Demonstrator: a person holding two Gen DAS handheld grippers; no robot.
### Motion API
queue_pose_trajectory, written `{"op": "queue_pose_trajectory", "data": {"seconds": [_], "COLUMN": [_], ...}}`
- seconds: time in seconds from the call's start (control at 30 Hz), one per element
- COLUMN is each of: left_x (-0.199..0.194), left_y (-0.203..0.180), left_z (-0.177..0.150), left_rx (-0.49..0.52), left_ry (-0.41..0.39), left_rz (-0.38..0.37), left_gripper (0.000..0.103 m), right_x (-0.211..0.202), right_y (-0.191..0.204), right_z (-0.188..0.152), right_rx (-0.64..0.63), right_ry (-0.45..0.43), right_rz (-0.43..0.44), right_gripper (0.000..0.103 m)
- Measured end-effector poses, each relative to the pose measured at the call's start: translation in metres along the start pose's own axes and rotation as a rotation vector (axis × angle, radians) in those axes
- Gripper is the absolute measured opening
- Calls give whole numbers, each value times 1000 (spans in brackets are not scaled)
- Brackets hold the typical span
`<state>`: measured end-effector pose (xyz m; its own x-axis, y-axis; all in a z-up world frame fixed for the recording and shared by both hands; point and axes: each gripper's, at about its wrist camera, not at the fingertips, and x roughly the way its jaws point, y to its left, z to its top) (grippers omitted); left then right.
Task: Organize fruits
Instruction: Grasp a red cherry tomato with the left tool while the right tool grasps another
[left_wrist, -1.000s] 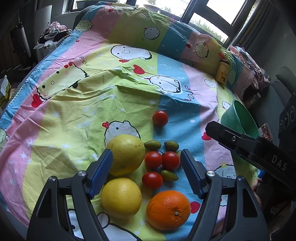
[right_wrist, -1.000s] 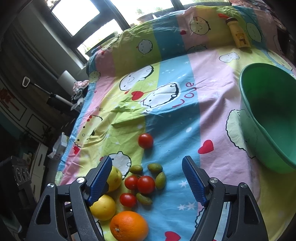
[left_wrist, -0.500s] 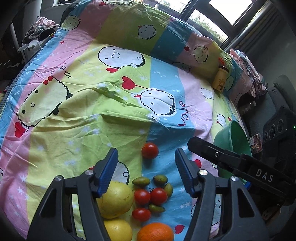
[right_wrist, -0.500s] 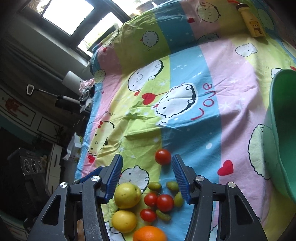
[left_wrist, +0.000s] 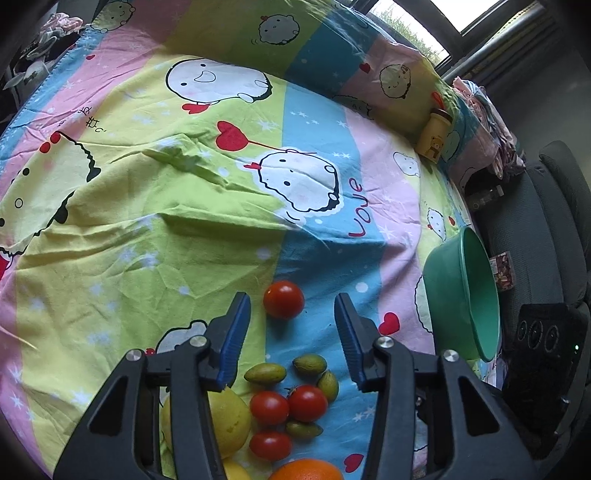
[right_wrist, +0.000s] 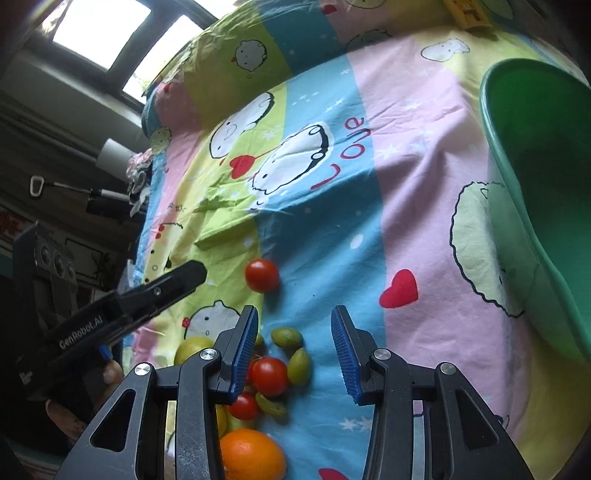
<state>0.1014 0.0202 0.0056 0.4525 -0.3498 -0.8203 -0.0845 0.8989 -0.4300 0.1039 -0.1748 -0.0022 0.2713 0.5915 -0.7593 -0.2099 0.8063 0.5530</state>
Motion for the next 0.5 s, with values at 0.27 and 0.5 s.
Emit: {"op": "queue_pose_trajectory", "data": {"seconds": [0.27,0.5], "left_x": [25,36], "left_y": [-12,-10], "left_z": [-2,-2], "left_rx": [21,4], "left_ry": [63,85], "left_rz": [28,41], "left_gripper": [36,35], "right_x": [27,35], "right_y": [34,33], "right_z": [-24,-24], "right_rx": [-140,-159], "right_ry": [92,107], "right_rz": [-11,-44], "right_gripper": [30,30]}}
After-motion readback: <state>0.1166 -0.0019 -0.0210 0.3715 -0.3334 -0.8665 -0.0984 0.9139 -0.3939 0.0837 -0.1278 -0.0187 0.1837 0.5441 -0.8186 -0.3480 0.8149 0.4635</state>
